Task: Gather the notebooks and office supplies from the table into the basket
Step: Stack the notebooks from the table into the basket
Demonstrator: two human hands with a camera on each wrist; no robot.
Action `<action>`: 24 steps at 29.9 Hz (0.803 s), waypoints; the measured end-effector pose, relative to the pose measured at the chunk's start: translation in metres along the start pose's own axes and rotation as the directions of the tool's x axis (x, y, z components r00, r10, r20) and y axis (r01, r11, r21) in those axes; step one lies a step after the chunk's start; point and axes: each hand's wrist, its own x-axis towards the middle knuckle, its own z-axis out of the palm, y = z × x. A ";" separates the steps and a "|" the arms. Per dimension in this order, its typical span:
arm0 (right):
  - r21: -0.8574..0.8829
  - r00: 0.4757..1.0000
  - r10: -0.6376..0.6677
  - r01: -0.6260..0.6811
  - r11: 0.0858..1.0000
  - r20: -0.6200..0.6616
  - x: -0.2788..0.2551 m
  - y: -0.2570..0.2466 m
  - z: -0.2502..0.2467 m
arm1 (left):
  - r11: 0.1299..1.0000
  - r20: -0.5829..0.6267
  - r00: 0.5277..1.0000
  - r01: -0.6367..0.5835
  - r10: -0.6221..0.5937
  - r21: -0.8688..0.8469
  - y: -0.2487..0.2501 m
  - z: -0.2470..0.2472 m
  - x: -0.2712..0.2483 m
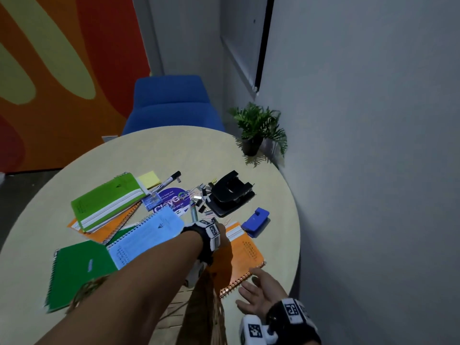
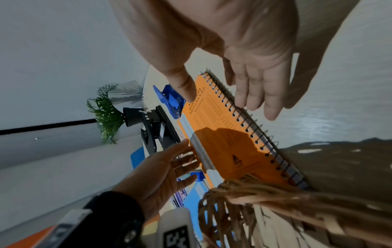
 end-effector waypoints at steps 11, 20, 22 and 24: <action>-0.317 0.862 -0.498 0.499 0.806 0.091 -0.016 0.007 0.021 | 0.954 -0.130 0.990 -0.088 0.052 -0.287 -0.035 0.015 -0.018; -0.557 0.404 -0.827 0.819 0.136 0.392 -0.089 -0.013 0.040 | 0.554 -0.623 0.780 -0.542 0.052 -0.632 -0.076 -0.003 -0.104; -0.523 0.315 -0.826 0.852 0.029 0.467 -0.113 -0.017 0.043 | 0.402 -0.703 0.711 -0.650 0.021 -0.645 -0.092 0.002 -0.132; -0.468 0.267 -0.806 0.883 -0.015 0.529 -0.134 -0.014 0.047 | 0.325 -0.742 0.670 -0.705 0.015 -0.630 -0.108 0.012 -0.166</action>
